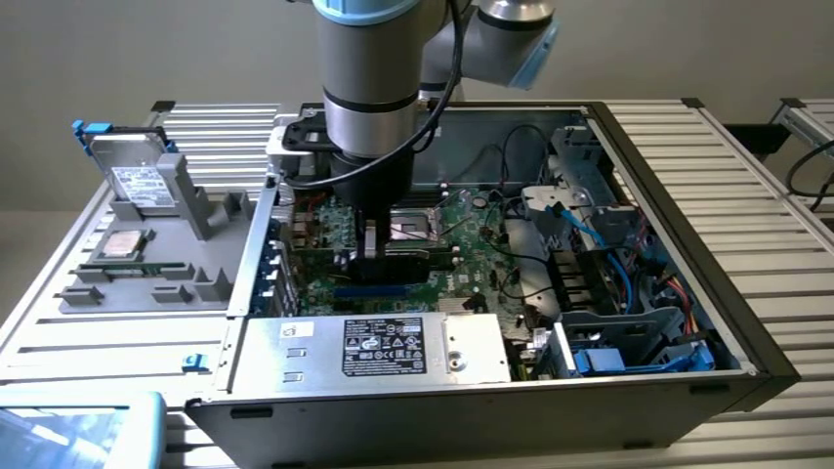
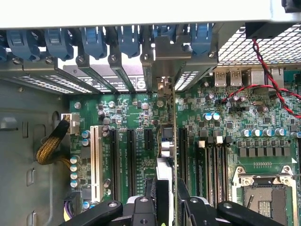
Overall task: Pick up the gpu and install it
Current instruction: 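Insert the gpu into the slot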
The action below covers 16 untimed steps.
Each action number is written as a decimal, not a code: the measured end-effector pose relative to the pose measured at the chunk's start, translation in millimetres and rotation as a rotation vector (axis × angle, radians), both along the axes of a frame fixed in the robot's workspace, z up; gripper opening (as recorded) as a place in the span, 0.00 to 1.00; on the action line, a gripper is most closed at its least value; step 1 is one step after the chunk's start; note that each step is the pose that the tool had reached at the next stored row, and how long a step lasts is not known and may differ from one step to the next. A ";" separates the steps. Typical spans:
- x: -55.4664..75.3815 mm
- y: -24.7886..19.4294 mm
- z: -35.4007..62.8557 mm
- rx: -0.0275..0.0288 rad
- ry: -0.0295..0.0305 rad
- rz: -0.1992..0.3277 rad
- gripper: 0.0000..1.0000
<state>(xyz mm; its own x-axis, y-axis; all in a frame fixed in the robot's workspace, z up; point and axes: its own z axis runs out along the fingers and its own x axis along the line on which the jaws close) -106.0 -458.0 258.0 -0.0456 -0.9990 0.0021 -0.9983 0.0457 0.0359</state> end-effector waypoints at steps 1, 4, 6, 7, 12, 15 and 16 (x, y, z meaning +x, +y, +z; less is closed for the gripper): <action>0.0 0.0 0.0 -0.0004 0.0000 0.000 0.28; -0.1 0.0 -0.4 -0.0022 -0.0006 0.000 0.28; -0.2 0.1 -1.1 -0.0063 -0.0006 0.000 0.28; -0.2 0.1 -1.1 -0.0083 -0.0006 0.000 0.28; -0.3 0.1 -1.5 -0.0157 -0.0007 0.000 0.28; -0.3 0.1 -1.4 -0.0159 -0.0005 0.000 0.28; -0.2 0.1 -1.5 -0.0159 -0.0005 0.000 0.28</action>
<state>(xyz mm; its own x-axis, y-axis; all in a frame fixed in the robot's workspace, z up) -106.2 -457.8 256.6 -0.0456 -0.9988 0.0179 -0.9983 0.0462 0.0347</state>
